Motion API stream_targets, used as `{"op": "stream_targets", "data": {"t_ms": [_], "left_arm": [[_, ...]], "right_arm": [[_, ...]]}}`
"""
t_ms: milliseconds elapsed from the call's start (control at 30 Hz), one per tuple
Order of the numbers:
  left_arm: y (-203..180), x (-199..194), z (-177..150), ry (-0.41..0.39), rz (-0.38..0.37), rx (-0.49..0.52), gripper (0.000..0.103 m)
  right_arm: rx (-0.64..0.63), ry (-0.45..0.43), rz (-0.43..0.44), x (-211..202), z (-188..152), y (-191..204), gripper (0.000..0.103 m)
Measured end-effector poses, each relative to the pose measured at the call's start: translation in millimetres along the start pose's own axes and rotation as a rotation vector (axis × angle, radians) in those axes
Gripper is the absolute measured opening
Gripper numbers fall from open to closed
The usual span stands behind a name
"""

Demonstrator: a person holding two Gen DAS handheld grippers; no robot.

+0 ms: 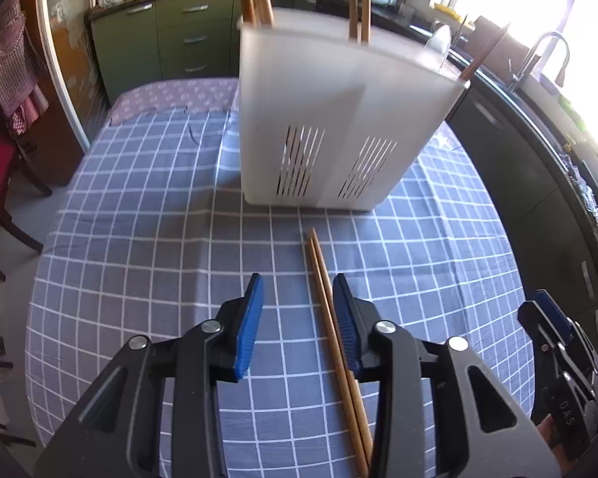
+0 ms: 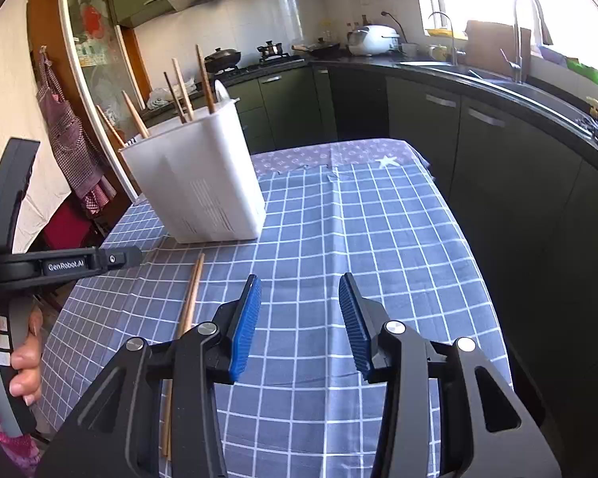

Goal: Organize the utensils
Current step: 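Lower the left tool onto a wooden chopstick and close it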

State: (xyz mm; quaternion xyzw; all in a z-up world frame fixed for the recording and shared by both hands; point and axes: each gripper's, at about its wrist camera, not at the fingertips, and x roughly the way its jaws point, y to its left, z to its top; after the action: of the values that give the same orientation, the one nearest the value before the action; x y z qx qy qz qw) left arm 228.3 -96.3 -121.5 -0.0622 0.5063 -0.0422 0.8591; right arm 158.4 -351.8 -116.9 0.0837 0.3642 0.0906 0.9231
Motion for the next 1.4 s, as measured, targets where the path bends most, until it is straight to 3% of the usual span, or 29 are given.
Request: {"op": "stream_targets", "data": {"t_ms": [333,733,1400], "left_arm": [[-11.0,38.9,-15.0,0.075,0.094,-0.040,0.024],[-29.6,37.0,-24.9,0.074,0.034,-0.055,0.023],[-51.2,47.3,-12.2,0.123,0.089,0.047,0.023]], "right_arm": [[0.037,-0.002,0.045,2.6,6.6,-18.7,0.046],[0.074,0.014,0.067,5.4,3.6,-29.5,0.047],[0.071,0.038,0.075,9.7,2.1,-24.1,0.048]]}}
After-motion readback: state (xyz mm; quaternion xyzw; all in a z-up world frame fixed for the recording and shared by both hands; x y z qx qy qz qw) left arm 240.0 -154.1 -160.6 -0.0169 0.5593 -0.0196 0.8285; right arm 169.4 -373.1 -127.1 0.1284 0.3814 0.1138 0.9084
